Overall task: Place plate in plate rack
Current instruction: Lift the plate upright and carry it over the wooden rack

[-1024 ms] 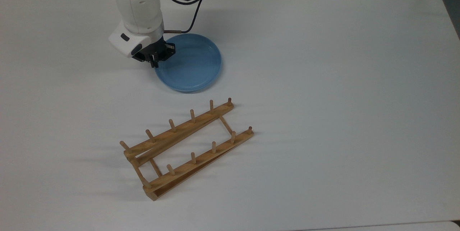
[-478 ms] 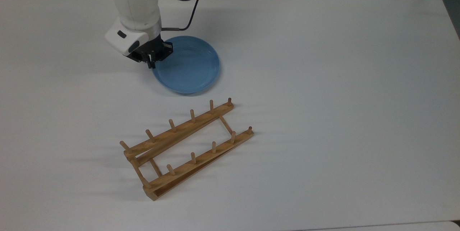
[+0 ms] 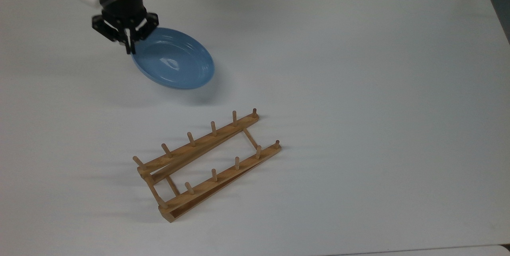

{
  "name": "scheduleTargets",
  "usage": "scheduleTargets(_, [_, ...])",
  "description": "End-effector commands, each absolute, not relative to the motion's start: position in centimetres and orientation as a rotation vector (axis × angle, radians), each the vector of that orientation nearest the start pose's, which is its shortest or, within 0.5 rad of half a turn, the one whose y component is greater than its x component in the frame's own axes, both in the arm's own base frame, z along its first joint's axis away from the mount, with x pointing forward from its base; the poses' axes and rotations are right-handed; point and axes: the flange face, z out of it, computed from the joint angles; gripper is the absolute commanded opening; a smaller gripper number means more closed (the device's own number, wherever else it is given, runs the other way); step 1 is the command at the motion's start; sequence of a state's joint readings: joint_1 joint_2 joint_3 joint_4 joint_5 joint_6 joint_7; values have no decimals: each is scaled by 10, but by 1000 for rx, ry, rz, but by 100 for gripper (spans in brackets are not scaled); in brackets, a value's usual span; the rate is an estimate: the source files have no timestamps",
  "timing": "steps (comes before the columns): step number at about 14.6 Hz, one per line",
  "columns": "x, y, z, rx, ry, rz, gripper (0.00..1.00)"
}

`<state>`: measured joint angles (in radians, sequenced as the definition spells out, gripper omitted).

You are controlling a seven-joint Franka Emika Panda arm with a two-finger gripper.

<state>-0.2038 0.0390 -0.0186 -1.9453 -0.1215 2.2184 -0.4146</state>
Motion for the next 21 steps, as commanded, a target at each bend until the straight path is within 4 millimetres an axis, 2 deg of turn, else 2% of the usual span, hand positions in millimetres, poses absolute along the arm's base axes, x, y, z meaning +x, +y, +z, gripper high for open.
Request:
scheduleTargets(1, [580,-124,554,-3310,-482,-466,0])
scheduleTargets(2, [584,-119,572,-3318,-484,-527,0])
scheduleTargets(5, [595,-78,608,-3388,-507,-662,0])
scheduleTargets(7, [600,-44,613,-3487,-491,-735,0])
scheduleTargets(9, [602,-12,614,-3557,-402,-838,0])
scheduleTargets(11, [604,20,612,-3595,-347,-956,0])
scheduleTargets(13, [604,43,609,-3621,-288,-1083,0])
scheduleTargets(15, [606,70,599,-3621,-236,-1213,0])
scheduleTargets(18, [610,103,575,-3611,-148,-1400,0])
scheduleTargets(21, [620,128,535,-3633,-86,-1512,0])
